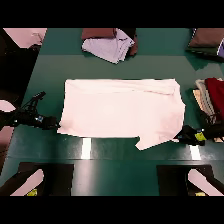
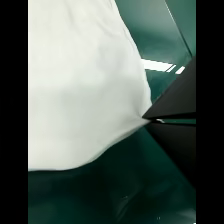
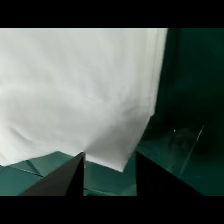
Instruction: Fold the shirts.
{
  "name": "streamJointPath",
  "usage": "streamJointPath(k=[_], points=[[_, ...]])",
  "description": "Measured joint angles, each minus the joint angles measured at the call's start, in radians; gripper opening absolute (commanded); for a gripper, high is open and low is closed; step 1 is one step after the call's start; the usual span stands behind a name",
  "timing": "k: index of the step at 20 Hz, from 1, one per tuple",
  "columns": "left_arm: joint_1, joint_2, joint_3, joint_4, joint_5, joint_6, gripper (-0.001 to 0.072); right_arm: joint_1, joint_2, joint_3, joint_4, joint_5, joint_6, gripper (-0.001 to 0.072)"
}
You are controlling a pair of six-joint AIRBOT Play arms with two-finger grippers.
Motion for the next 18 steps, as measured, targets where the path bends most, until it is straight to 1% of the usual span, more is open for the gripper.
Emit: streamJointPath(k=[1, 4, 7, 10, 12, 15, 18], points=[[0.0, 0.001, 0.0, -0.001, -0.002, 0.0, 0.0024, -0.001, 0.005, -0.01, 0.014, -0.015, -0.01, 0.0019], [0.0, 0.001, 0.003, 0.006, -0.024, -0.004, 0.0023, -0.002, 0.042, -0.026, 0.025, -0.016, -0.042, 0.0018], [0.0, 0.024, 0.005, 0.063, -0.1, -0.042, 0.0023, -0.002, 0.134, -0.016, -0.037, 0.065, -0.052, 0.0018], [0.0, 0.103, -0.008, 0.126, -0.182, -0.082, 0.0024, -0.002, 0.246, 0.019, -0.101, 0.153, -0.026, 0.0017], [0.0, 0.147, -0.002, 0.134, -0.226, -0.103, 0.0024, -0.002, 0.299, 0.072, -0.122, 0.187, 0.0, 0.0017], [-0.001, 0.156, 0.046, 0.085, -0.241, -0.118, 0.0024, 0.024, 0.286, 0.19, -0.129, 0.206, 0.023, 0.0017], [-0.001, 0.092, 0.141, 0.044, -0.207, -0.125, 0.0024, 0.109, 0.172, 0.333, -0.134, 0.172, 0.036, 0.0017]])
